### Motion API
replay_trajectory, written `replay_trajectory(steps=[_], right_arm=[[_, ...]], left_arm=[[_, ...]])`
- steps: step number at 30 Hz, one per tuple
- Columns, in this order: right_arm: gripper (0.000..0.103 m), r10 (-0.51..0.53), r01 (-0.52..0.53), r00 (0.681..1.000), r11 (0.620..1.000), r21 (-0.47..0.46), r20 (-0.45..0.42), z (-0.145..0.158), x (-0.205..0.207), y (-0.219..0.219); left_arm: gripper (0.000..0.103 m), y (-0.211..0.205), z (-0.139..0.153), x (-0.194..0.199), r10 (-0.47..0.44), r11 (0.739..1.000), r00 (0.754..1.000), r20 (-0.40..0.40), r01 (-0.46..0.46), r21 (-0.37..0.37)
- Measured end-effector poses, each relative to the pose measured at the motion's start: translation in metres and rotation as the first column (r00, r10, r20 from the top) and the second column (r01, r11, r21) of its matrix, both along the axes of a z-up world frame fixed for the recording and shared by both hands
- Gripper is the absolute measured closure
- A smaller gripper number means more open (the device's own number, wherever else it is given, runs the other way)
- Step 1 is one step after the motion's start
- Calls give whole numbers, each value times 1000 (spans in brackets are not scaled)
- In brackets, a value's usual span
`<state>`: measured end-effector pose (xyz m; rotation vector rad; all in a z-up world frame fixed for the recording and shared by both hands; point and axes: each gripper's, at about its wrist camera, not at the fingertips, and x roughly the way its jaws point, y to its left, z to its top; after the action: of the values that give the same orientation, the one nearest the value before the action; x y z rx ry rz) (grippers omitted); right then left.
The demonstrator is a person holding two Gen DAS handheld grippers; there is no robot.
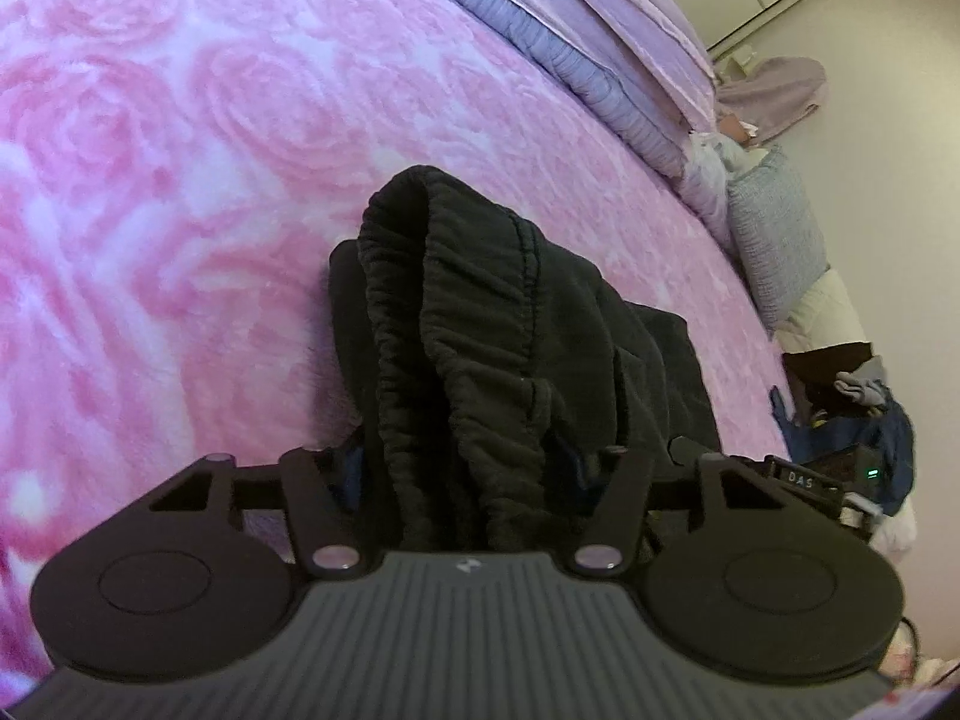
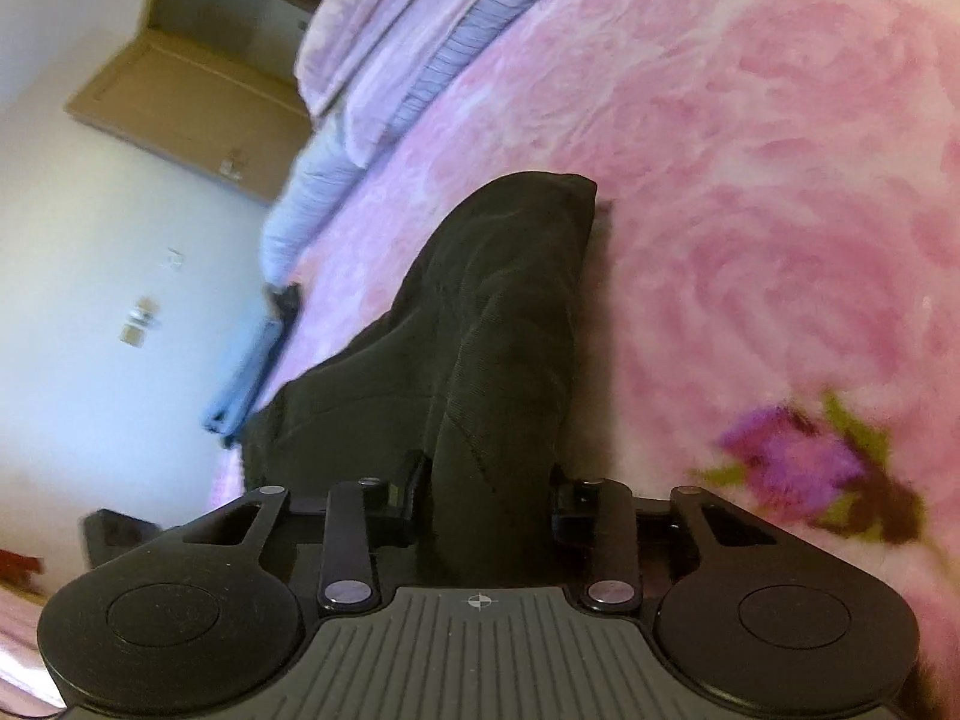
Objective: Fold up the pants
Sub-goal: 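Grasp the folded trouser bundle with both grippers and lift it, then carry the bundle with both grippers toward the light blue clothes stack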
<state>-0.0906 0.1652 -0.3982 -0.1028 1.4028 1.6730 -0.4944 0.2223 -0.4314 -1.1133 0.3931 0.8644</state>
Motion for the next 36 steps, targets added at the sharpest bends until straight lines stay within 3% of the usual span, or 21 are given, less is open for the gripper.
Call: replay_trajectory(steps=[2,5,8,13,16,22,27,31,36], right_arm=[[81,2,0,998,999,-44,61,18,-11,3],[82,37,-21,988,994,-104,152,51,-25,12],[83,59,-37,987,989,-145,152,88,-29,17],[83,146,-123,980,979,-162,139,155,-55,43],[83,229,-210,965,966,-153,126,182,-92,72],[83,398,-388,911,916,-103,107,204,-205,155],[83,482,-480,869,876,-48,109,203,-323,246],[83,525,-531,840,847,10,136,199,-420,329],[83,541,-556,828,826,89,148,183,-521,429]], left_arm=[[56,0,8,3,22,999,1000,-20,-22,-29],[59,1,27,7,31,997,998,-45,-35,-75],[60,-4,55,2,63,990,998,-31,-67,-121],[60,-26,119,-24,179,975,984,-5,-178,-133],[60,-36,153,-51,284,951,959,-3,-282,-125],[60,-32,191,-137,493,868,870,-6,-492,-69],[60,21,201,-232,597,802,802,1,-597,-12],[60,94,203,-319,651,759,759,4,-650,30],[60,187,199,-411,681,729,733,14,-679,88]])
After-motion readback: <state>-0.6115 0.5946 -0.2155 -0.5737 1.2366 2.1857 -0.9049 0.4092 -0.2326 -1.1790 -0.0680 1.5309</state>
